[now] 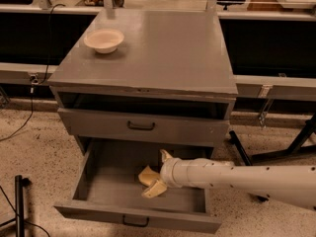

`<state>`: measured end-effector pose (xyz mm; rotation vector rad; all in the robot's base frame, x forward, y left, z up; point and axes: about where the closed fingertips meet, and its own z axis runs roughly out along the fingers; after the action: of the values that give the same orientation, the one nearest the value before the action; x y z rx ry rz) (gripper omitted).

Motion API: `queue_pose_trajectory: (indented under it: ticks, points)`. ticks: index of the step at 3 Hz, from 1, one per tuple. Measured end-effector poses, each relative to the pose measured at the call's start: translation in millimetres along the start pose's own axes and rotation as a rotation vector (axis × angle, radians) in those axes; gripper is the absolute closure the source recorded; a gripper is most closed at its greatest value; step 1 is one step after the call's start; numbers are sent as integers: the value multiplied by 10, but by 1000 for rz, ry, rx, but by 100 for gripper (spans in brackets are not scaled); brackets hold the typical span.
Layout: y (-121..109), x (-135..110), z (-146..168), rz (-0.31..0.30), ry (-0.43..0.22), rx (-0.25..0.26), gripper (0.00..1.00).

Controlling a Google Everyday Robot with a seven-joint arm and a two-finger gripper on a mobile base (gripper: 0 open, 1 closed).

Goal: Pick sponge from middle drawer and place on counter

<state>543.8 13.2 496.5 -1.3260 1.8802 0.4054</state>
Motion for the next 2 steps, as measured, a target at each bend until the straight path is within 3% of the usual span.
queue_pose_trajectory:
  ticks: [2]
  points:
    - [120,505,490,22,-75,-22,0]
